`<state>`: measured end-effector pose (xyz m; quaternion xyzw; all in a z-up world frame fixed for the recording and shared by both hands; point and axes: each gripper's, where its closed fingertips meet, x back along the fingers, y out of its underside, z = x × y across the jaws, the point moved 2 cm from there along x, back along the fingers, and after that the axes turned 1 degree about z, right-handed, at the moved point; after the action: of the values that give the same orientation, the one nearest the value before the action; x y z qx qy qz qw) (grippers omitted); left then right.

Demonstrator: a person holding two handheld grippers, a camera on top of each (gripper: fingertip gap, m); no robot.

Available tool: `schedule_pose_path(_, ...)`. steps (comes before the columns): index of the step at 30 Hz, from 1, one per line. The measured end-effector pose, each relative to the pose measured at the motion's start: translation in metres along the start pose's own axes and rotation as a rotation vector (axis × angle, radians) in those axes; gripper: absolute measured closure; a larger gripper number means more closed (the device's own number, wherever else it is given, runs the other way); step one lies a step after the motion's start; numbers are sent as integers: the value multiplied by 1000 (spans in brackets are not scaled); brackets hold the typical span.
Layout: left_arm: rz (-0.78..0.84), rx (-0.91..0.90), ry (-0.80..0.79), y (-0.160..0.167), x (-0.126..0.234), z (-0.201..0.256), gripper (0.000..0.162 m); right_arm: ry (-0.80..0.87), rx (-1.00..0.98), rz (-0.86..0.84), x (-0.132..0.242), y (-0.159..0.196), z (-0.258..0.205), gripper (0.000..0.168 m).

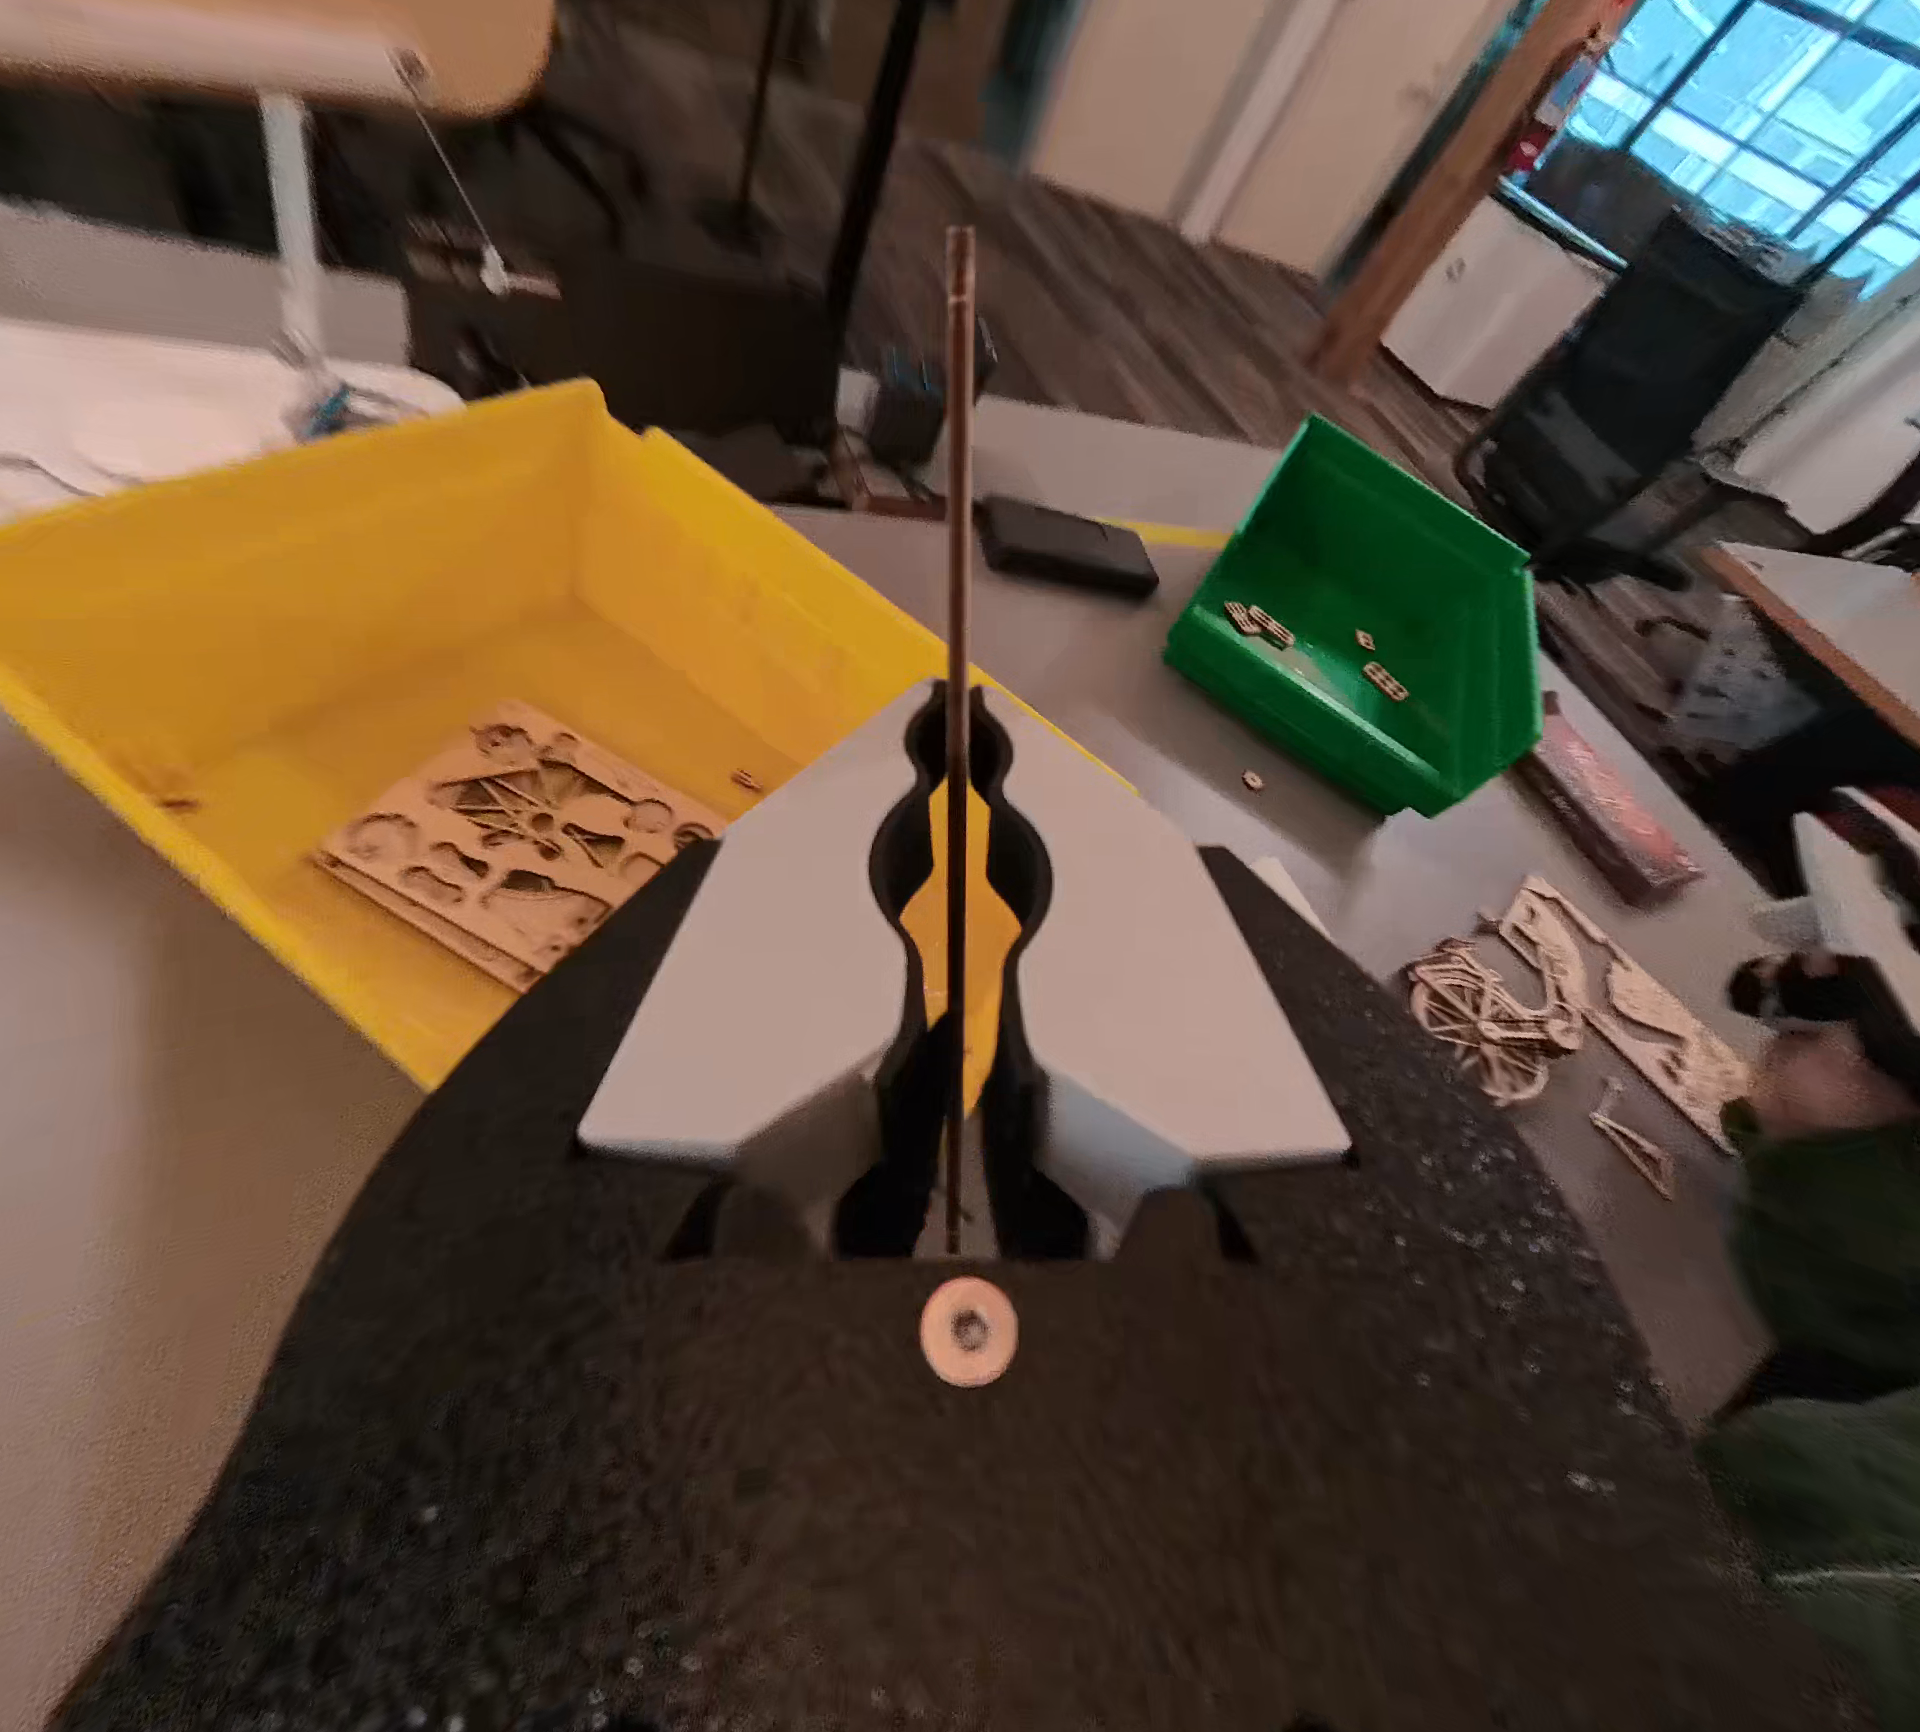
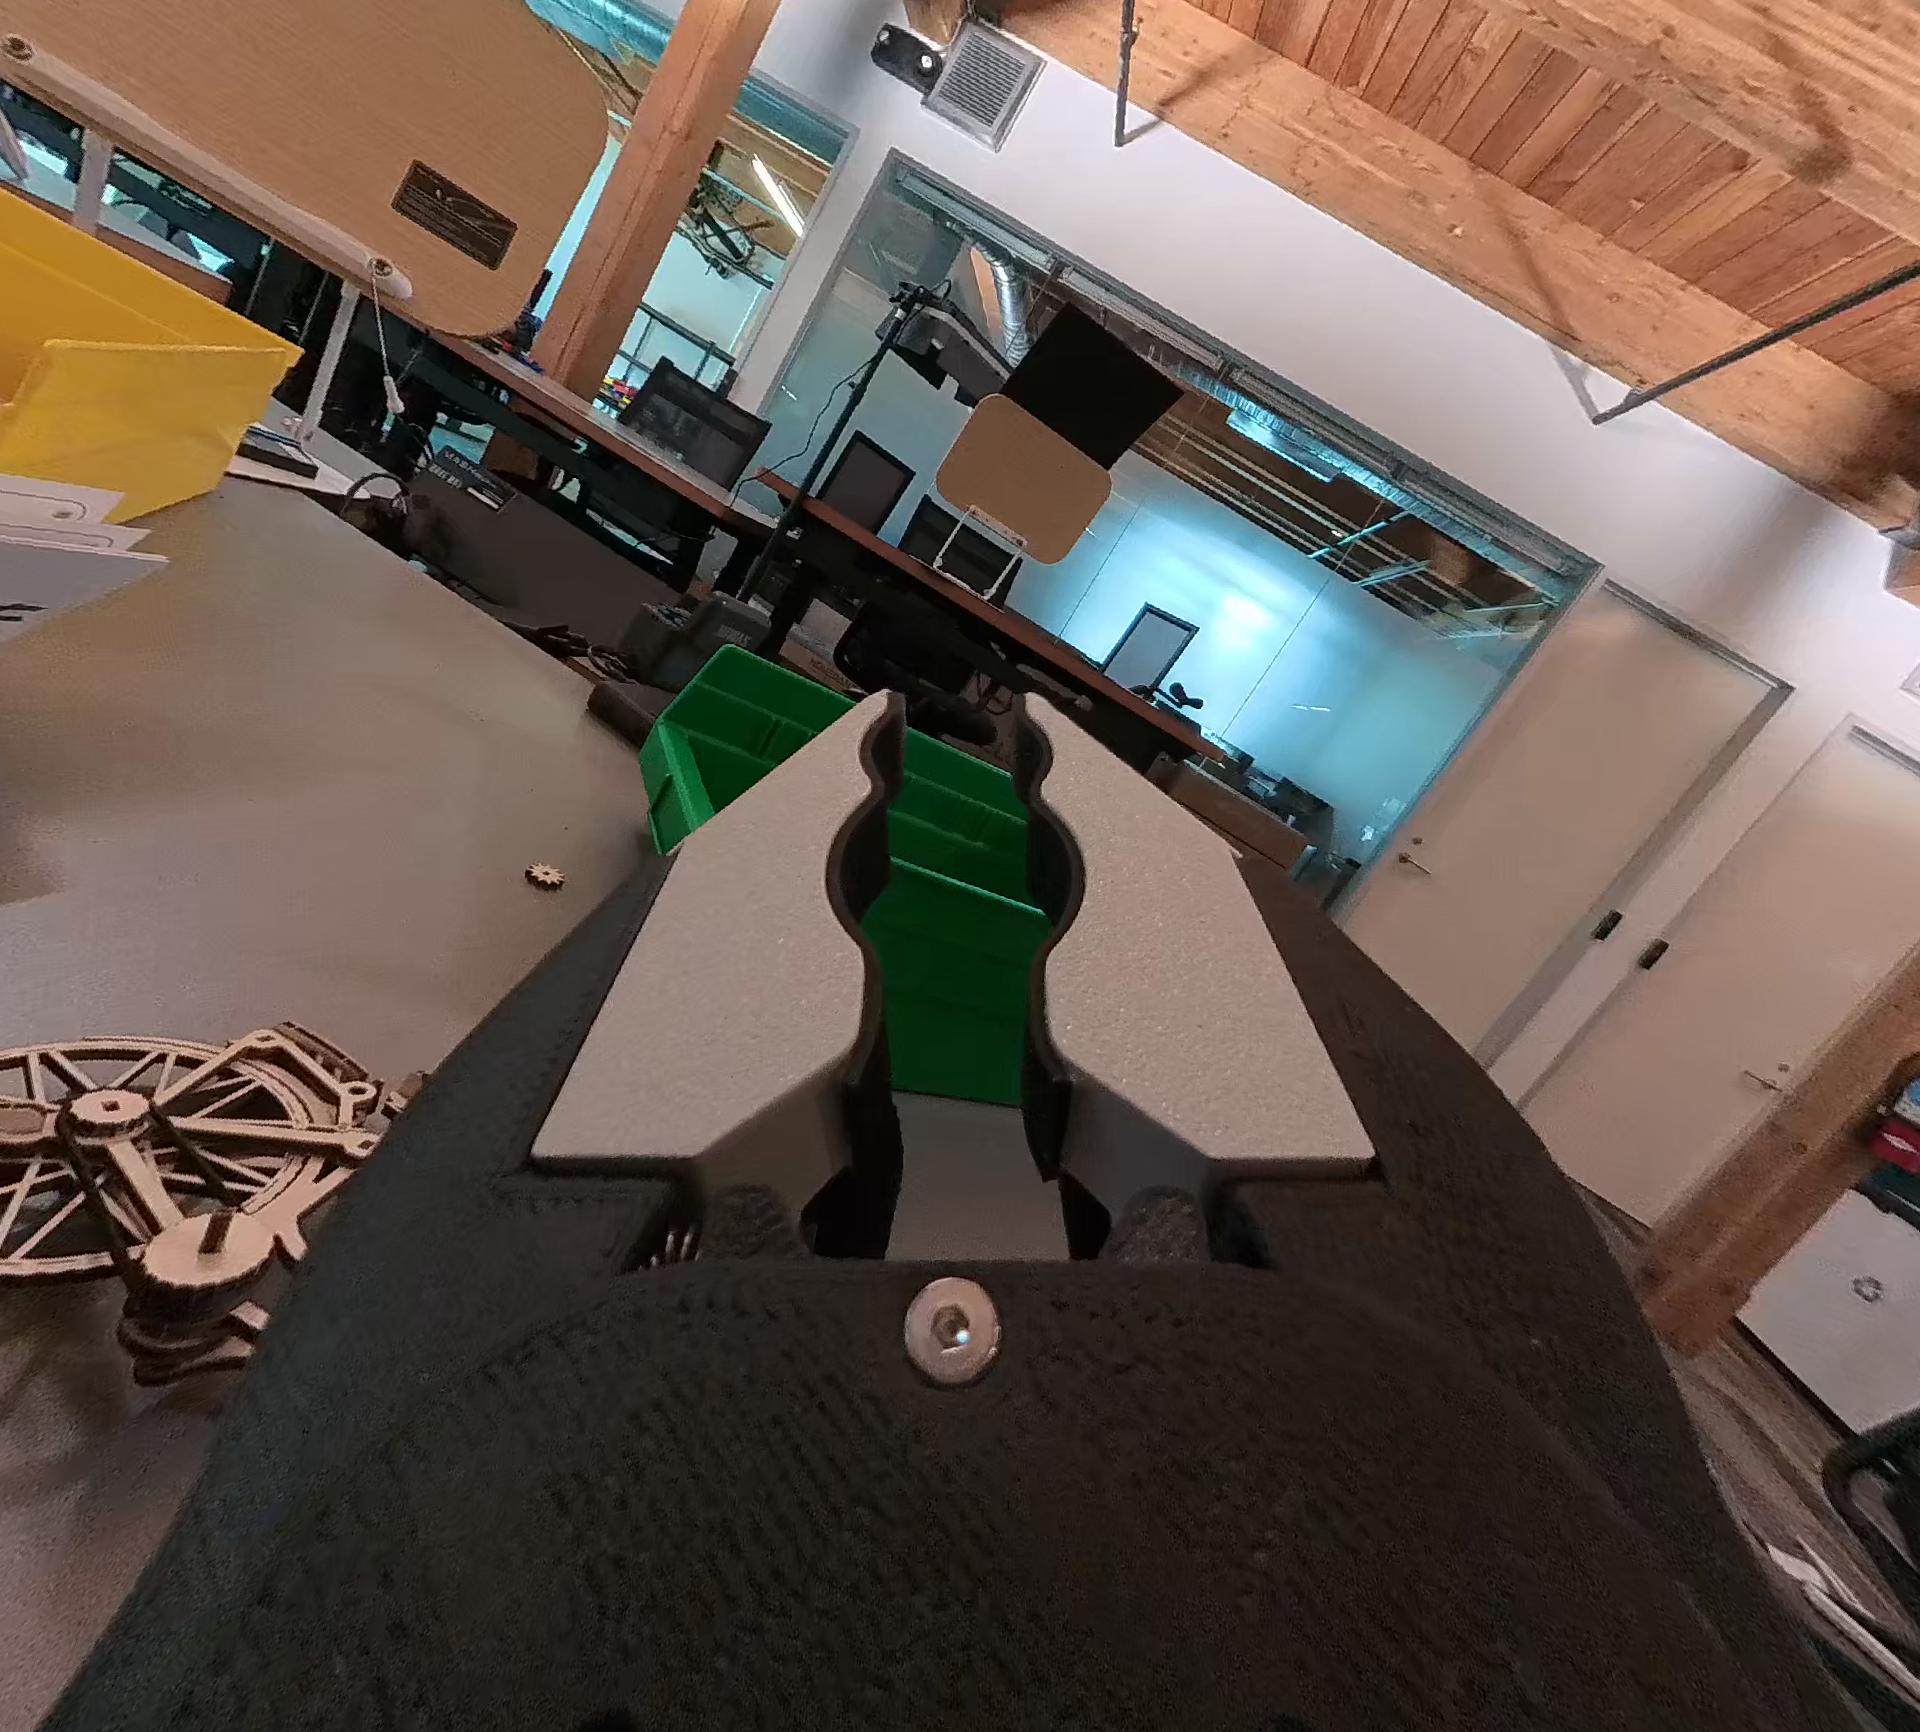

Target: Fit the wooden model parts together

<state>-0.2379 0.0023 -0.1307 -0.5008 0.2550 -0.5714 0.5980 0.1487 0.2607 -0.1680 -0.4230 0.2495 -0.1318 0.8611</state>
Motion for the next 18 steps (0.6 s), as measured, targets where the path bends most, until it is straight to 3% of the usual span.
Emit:
schedule_pose_path(4,-172,155,-23,16,-35,-33,162,-6,5,2,0,0,-1,150)
schedule_pose_path(8,-327,180,-178,43,-53,-71,162,-19,-5,2,0,0,-2,150)
schedule_pose_path(12,-369,-9,-422,46,-47,-99,109,-29,-14,3,-1,0,-3,150)
schedule_pose_path(14,-314,-107,-434,33,-39,-83,103,-29,-19,7,0,-1,-3,150)
schedule_pose_path(18,-186,-298,-252,24,-10,7,120,-17,-41,15,2,-1,0,150)
